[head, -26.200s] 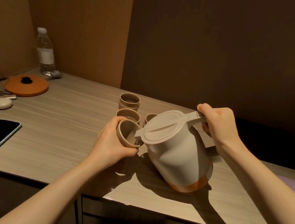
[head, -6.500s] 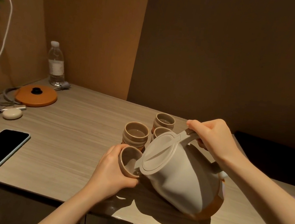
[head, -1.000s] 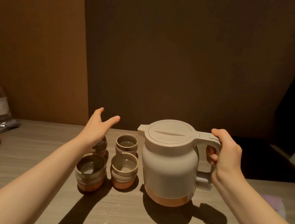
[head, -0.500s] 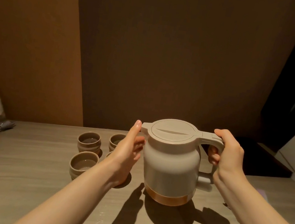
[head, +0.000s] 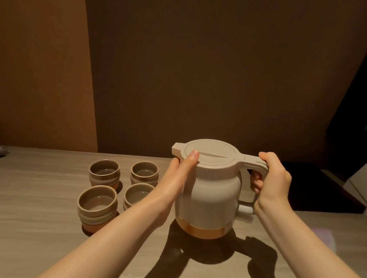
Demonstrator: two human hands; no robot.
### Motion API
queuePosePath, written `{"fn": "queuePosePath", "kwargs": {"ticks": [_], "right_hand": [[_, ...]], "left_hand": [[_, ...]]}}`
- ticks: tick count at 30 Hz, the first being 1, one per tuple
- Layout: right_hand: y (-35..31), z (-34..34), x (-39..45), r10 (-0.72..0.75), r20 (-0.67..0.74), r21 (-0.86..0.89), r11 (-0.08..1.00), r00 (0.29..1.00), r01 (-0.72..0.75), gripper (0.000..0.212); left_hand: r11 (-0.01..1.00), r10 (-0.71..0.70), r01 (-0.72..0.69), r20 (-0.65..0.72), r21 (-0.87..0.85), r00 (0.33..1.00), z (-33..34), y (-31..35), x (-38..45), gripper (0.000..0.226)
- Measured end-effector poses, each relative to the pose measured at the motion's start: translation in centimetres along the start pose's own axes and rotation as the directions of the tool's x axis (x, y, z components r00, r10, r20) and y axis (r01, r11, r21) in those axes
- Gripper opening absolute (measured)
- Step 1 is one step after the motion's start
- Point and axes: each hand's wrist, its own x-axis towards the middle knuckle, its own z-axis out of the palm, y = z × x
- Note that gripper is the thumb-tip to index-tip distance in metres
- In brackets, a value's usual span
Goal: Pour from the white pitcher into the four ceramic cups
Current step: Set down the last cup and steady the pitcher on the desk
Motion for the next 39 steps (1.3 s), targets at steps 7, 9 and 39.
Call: {"fn": "queuePosePath", "kwargs": {"ticks": [7,9,39], "right_hand": [[2.8,1.5,3.3,0.029,0.004,0.019,0.999,1.0,-0.029,0.033],[3.9,1.6,4.2,0.051,0.002,0.016,0.999,0.999,-0.051,0.032],[11.3,2.3,8.2,0.109,0.084,0.045,0.993,0.99,-0.114,0.032]], "left_hand": [[1.0,0.0,-0.001,-0.102,-0.009,0.995,0.3,-0.4,2.5,0.102],[1.0,-0.018,0.016,-0.134,-0.011,0.991,0.4,-1.1,3.4,0.09],[0.993,-0.093,0.11,-0.315,0.035,0.944,0.2,-6.5,7.3,0.089]]}}
